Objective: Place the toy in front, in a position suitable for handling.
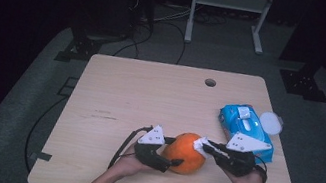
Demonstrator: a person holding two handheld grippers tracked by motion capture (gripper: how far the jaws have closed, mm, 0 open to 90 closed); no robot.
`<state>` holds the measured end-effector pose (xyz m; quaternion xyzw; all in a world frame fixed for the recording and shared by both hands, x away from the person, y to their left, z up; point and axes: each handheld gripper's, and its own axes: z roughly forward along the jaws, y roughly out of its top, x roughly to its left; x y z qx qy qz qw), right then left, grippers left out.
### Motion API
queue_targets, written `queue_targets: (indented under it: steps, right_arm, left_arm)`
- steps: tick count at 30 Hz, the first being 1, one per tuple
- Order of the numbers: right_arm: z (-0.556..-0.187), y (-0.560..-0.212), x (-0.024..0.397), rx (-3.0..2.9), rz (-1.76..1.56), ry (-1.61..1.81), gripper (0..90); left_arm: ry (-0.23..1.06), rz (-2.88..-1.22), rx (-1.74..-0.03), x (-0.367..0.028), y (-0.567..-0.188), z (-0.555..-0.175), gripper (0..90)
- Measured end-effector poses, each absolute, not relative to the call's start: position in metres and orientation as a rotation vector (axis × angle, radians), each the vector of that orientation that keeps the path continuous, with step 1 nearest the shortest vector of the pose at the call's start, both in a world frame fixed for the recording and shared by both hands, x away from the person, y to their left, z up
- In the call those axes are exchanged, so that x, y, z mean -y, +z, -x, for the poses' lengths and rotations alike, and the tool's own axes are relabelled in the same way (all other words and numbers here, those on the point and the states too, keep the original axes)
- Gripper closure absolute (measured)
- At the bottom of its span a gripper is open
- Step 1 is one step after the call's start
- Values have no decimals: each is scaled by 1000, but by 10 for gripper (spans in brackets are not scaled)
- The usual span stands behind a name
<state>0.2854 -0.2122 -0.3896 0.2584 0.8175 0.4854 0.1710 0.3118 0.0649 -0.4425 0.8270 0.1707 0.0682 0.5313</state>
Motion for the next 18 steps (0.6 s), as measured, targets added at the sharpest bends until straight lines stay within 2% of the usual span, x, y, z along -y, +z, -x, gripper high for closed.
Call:
queue_targets:
  steps: [5,10,12,14,16,18]
  right_arm:
    - [-278,-386,197,-2335,-653,1390,810]
    - [-286,-390,210,-2316,-729,1415,810]
    - [-286,-391,210,-2320,-732,1420,810]
    - [-285,-390,207,-2319,-728,1427,809]
    - [-282,-388,203,-2313,-714,1425,810]
    - [-281,-385,203,-2299,-700,1436,810]
  left_arm:
    - [159,-1960,-438,-66,-444,-313,225]
    - [151,-2005,-415,-62,-447,-315,95]
    - [140,-2007,-429,-60,-449,-316,79]
    - [147,-2018,-426,-59,-447,-316,119]
    - [182,-2014,-402,-61,-442,-313,238]
    - [187,-2001,-374,-65,-432,-310,298]
